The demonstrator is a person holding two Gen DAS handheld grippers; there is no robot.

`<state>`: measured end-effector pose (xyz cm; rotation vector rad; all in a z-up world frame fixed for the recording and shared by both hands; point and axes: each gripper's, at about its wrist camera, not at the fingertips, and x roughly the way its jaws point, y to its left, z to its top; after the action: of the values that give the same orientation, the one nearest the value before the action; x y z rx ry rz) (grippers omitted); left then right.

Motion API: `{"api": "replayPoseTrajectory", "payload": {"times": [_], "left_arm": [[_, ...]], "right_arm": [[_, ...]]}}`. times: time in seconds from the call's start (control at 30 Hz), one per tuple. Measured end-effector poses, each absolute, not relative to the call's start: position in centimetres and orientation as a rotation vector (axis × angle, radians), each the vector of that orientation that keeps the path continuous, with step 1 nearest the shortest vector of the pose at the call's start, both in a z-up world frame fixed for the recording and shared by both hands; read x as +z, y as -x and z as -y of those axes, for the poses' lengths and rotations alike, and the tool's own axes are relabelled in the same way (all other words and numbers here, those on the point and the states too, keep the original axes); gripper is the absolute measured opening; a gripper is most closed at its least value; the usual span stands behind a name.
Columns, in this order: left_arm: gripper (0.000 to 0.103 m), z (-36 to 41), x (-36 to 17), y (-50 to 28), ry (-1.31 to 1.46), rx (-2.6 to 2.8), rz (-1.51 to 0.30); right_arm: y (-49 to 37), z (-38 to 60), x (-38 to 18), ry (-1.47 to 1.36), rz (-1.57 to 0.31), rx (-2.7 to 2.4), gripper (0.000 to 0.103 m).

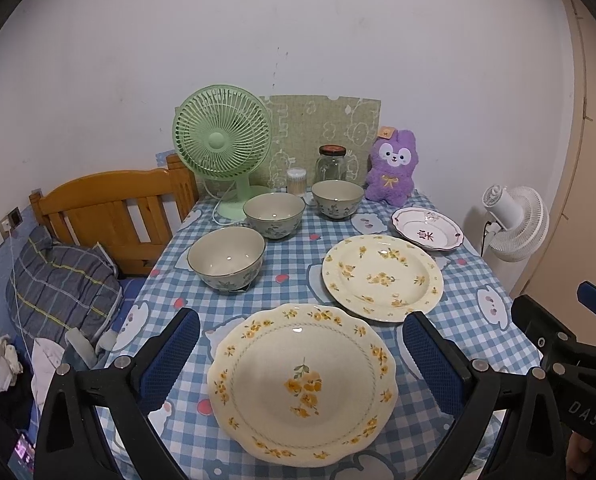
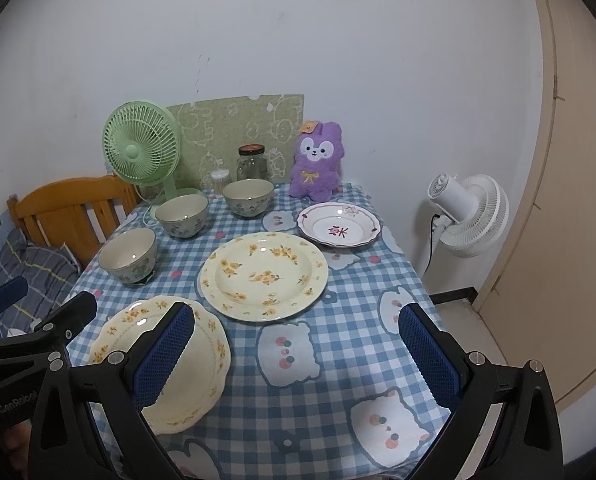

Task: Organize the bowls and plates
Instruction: 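Move both grippers toward the rim of the large yellow-flowered plate, then close both grippers on the rim of the large yellow-flowered plate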

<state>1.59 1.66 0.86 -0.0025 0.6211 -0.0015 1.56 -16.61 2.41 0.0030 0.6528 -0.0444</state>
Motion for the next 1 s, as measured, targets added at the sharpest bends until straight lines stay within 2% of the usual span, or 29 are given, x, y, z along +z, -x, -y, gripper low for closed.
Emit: {"api": "replayPoseTrajectory", "payload": {"times": [0.37, 0.9, 1.0], "left_arm": [[0.099, -3.7, 0.3, -3.7, -0.023, -0.002, -0.679], [0.096, -8.0, -4.9, -6.6, 0.023, -0.030, -0.829], [0.092, -8.9, -6.2, -7.3, 0.027, -0.026, -0.859]], "right_arm": [[-4.4, 14.2, 1.3, -0.052, -0.744, -0.029, 0.098], [-7.2, 9.7, -3.1, -0.012, -0.866, -0.035, 0.097], [-7.8, 9.1, -4.4, -0.008, -0.893, -0.044, 0.094]]}}
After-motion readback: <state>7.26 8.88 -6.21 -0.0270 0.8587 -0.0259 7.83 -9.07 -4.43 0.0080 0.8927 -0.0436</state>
